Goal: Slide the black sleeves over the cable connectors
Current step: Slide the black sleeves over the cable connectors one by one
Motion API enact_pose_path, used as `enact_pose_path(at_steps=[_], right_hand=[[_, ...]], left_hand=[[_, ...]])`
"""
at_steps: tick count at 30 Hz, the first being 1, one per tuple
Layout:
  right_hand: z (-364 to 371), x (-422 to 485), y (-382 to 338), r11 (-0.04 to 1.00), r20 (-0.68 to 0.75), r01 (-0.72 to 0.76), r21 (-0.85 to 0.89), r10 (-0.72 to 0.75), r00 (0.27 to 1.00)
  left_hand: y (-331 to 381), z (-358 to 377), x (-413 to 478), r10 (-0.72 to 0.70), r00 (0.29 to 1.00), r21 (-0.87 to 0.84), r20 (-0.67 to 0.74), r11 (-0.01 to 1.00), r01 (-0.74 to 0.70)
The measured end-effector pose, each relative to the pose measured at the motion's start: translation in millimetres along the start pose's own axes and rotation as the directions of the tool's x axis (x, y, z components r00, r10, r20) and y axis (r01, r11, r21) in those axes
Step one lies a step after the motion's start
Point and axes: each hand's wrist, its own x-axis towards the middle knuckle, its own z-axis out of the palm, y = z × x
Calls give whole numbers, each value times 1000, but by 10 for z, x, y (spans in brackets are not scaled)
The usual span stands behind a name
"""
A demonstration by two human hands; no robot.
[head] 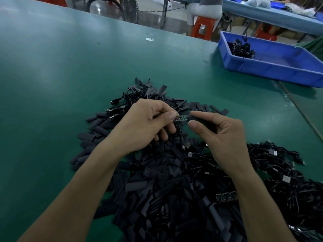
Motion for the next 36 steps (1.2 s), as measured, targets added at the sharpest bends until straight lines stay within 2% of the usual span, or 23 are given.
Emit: enact_pose_path(at_steps=[4,10,14,19,24,31,36], right_hand=[[-25,18,-24,998,110,32,-55,-26,994],[-44,36,-39,999,176,16,39,-22,984],[-18,39,-21,999,157,28,19,-31,987],[14,22,-28,998,155,66,14,-68,986],[29,-19,-6,996,99,85,22,-87,991],[22,-20,25,996,77,90,22,-92,993],[36,-1,15,994,87,101,29,-103,991]], left_hand=[[-10,-23,-2,-7,1000,-16,23,1000,7],[-23,-32,2,-14,999,-86,35,996,17],[-43,-7,7,-19,995,-92,97,995,28],[-65,20,22,-31,998,-106,46,994,36],[-82,12,18,-78,997,2,-28,997,78],[-70,39,7,-20,1000,110,19,994,18],[-54,36,-1,-2,1000,112,25,994,-1]])
